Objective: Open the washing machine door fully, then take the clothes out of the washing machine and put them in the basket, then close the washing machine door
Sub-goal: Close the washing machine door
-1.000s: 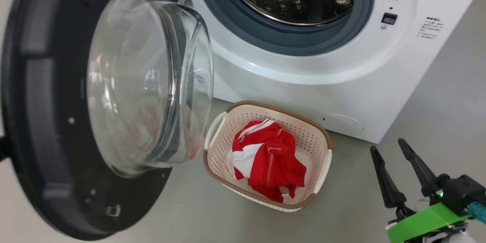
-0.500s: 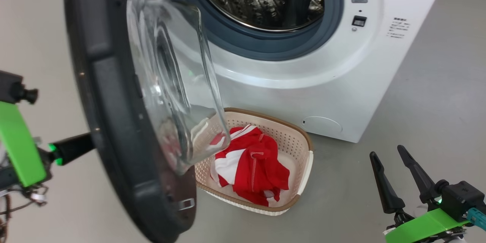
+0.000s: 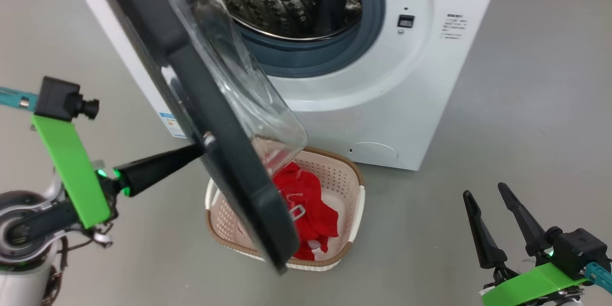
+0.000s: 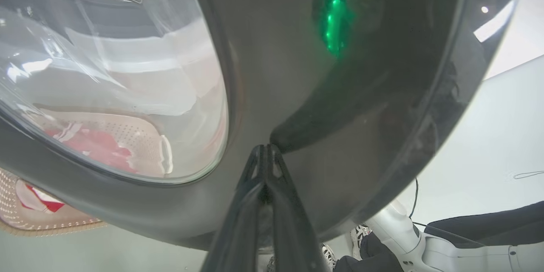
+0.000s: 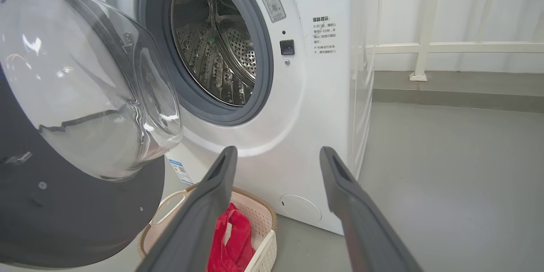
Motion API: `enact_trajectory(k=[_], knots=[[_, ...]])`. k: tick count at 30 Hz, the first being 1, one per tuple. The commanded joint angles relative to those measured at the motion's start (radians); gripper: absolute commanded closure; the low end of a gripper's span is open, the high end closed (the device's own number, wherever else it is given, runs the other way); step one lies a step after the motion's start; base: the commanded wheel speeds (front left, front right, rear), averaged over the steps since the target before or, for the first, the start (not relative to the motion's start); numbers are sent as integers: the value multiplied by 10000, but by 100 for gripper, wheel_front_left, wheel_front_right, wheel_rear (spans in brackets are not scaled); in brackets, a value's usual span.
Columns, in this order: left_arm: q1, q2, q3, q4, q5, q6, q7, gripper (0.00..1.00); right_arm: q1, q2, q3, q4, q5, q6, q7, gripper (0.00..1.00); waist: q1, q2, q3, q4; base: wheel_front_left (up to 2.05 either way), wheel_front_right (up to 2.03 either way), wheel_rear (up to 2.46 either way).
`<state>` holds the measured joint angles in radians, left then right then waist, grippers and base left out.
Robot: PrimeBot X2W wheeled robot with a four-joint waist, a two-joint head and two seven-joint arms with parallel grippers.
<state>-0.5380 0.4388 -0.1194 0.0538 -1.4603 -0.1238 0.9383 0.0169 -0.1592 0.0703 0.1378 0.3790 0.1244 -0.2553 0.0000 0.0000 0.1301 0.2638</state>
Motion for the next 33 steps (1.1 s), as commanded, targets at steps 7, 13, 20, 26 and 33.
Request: enact_trajectory(k=[7, 13, 20, 26, 33], knots=[[-1105, -265, -122, -143, 262, -69, -1007, 100, -184, -56, 62, -308, -31, 63, -65, 0, 0, 0, 126, -741, 0, 0, 0], [-1717, -542, -649, 299, 574, -69, -2050, 100, -326, 25, 45, -337, -23, 63, -65, 0, 0, 0, 296, -1348, 0, 0, 0], [-2400, -489, -846, 950, 644, -69, -3175, 100, -476, 151, 1, -379, -37, 63, -65, 0, 0, 0, 514, -2032, 0, 0, 0], [-2905, -226, -1026, 1551, 709, -69, -4046, 100, -603, 228, -82, -399, -19, 63, -65, 0, 0, 0, 739, -2659, 0, 0, 0], [-3426, 121, -1253, 2147, 855, -69, -5202, 100, -759, 381, -73, -412, -7, 63, -65, 0, 0, 0, 1049, -3197, 0, 0, 0]])
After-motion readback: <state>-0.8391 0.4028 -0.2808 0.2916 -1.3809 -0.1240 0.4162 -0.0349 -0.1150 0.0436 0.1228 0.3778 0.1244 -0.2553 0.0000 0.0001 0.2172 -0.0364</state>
